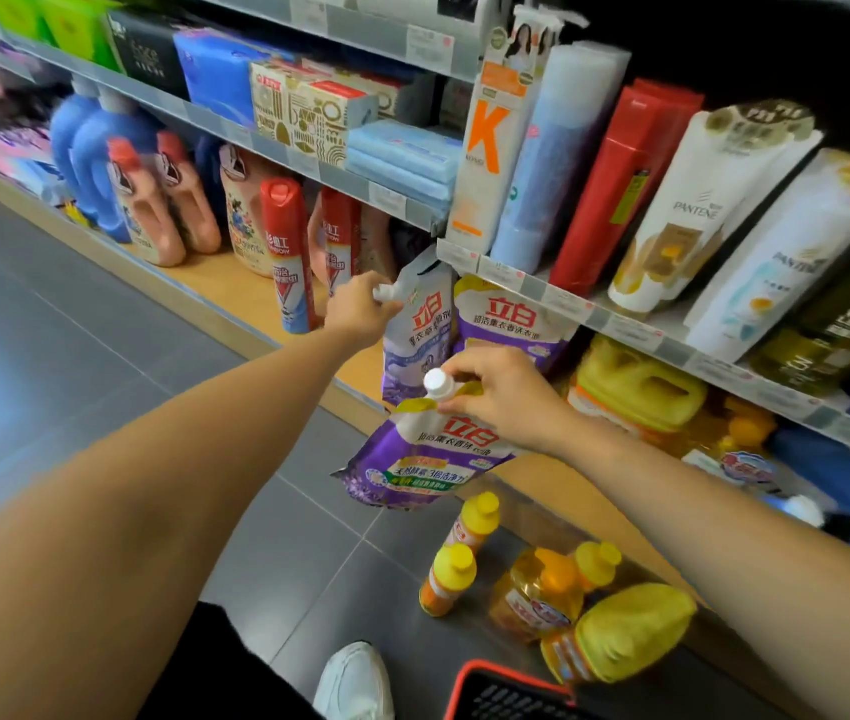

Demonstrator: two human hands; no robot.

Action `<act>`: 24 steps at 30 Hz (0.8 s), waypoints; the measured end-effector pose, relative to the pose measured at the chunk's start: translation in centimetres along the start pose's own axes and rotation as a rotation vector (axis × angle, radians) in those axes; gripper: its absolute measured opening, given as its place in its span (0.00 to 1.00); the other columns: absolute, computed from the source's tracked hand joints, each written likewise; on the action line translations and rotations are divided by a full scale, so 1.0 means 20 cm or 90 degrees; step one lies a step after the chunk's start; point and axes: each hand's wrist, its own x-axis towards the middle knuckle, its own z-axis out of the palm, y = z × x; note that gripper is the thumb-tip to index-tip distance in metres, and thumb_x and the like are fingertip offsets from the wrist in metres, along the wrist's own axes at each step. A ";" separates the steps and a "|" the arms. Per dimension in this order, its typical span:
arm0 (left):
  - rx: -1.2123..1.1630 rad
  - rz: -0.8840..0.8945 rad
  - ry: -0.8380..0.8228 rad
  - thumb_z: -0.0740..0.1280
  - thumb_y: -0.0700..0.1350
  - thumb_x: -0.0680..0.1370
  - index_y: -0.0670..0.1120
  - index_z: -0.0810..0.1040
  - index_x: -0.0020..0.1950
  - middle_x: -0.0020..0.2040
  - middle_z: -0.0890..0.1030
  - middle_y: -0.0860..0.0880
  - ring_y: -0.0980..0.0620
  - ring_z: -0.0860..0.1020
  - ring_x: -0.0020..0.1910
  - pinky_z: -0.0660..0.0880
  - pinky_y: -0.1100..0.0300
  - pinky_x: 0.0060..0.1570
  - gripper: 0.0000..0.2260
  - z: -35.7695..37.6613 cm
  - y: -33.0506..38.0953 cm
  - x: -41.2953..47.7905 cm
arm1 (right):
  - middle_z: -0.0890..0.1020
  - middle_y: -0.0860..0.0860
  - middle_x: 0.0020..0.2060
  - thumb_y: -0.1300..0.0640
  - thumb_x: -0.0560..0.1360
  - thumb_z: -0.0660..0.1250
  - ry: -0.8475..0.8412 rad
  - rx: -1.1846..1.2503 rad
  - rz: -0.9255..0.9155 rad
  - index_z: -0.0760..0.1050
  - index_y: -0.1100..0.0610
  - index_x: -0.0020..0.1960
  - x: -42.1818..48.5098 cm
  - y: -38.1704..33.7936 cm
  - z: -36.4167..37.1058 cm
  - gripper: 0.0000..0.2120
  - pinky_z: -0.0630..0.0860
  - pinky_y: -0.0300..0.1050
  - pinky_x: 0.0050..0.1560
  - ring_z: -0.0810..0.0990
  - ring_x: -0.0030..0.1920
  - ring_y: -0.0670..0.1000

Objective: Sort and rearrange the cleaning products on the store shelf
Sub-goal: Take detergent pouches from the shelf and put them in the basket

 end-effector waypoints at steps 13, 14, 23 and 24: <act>-0.015 0.107 0.034 0.69 0.47 0.81 0.44 0.76 0.55 0.50 0.79 0.47 0.48 0.75 0.47 0.70 0.55 0.44 0.08 -0.19 -0.01 -0.10 | 0.80 0.52 0.49 0.53 0.77 0.71 -0.210 -0.156 0.101 0.80 0.53 0.53 -0.02 0.25 0.71 0.07 0.76 0.52 0.49 0.79 0.52 0.57; -0.031 0.118 0.046 0.68 0.47 0.81 0.47 0.75 0.52 0.47 0.78 0.49 0.50 0.74 0.45 0.68 0.57 0.42 0.05 -0.21 0.01 -0.12 | 0.79 0.53 0.49 0.52 0.77 0.70 -0.207 -0.177 0.085 0.79 0.53 0.52 -0.01 0.23 0.74 0.06 0.75 0.52 0.47 0.79 0.51 0.58; 0.082 0.188 -0.011 0.66 0.46 0.82 0.39 0.74 0.54 0.46 0.78 0.43 0.45 0.74 0.44 0.71 0.49 0.43 0.10 -0.52 0.10 -0.43 | 0.74 0.53 0.71 0.46 0.76 0.71 -0.245 -0.186 0.065 0.66 0.53 0.75 -0.18 0.14 0.68 0.31 0.68 0.53 0.69 0.71 0.70 0.57; 0.087 0.197 -0.019 0.66 0.46 0.83 0.38 0.75 0.56 0.48 0.79 0.41 0.43 0.75 0.45 0.73 0.46 0.46 0.11 -0.55 0.11 -0.48 | 0.72 0.52 0.73 0.45 0.76 0.71 -0.219 -0.150 0.068 0.64 0.53 0.77 -0.23 0.12 0.63 0.34 0.66 0.53 0.72 0.69 0.72 0.55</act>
